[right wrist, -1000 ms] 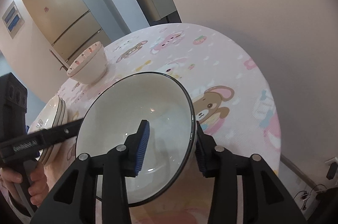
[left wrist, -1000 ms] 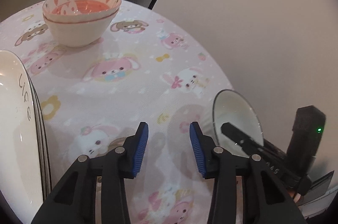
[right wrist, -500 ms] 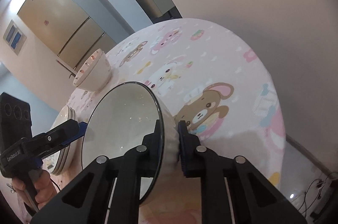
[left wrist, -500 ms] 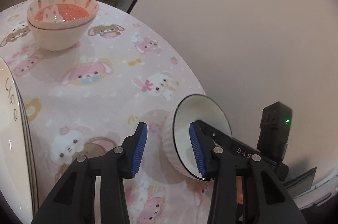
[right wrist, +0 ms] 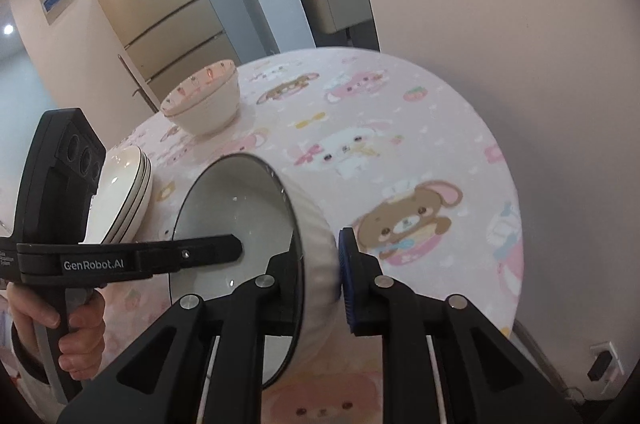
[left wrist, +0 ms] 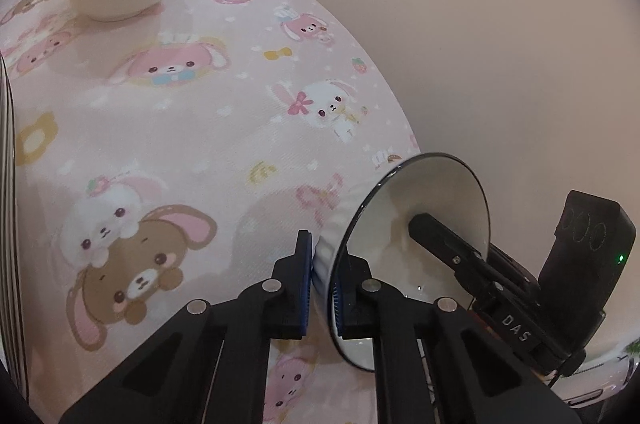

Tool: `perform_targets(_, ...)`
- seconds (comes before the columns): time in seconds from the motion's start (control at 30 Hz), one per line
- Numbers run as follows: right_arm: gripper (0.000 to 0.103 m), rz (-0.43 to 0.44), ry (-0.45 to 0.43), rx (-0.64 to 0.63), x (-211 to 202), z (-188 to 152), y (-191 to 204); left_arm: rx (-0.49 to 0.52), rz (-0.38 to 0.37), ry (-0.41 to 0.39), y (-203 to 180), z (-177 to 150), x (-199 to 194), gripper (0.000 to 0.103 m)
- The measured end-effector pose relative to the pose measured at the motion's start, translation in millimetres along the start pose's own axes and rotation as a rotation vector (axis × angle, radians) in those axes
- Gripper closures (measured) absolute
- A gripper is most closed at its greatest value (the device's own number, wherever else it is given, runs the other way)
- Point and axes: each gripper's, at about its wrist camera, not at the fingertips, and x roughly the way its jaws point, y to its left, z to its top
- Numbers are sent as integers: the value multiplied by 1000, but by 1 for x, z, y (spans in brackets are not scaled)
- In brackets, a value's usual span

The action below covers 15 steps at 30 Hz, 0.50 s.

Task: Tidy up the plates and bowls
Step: 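Close the left tool on the white bowl rim beside the right tool, then carry the white bowl with both tools toward the stacked pink bowls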

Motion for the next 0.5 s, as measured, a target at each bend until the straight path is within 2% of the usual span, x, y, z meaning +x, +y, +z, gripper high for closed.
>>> perform_targets(0.07, 84, 28, 3, 12, -8, -3, -3, 34, 38, -9, -6, -1, -1, 94)
perform_targets(0.27, 84, -17, -17, -44, -18, -11, 6, 56, 50, -2, -9, -1, -1, 94)
perform_targets(0.37, 86, -57, -21, -44, -10, -12, 9, 142, 81, 18, -17, -2, 0, 92)
perform_targets(0.5, 88, -132, -42, -85, -3, -15, 17, 112, 60, 30, -12, -1, 2, 92)
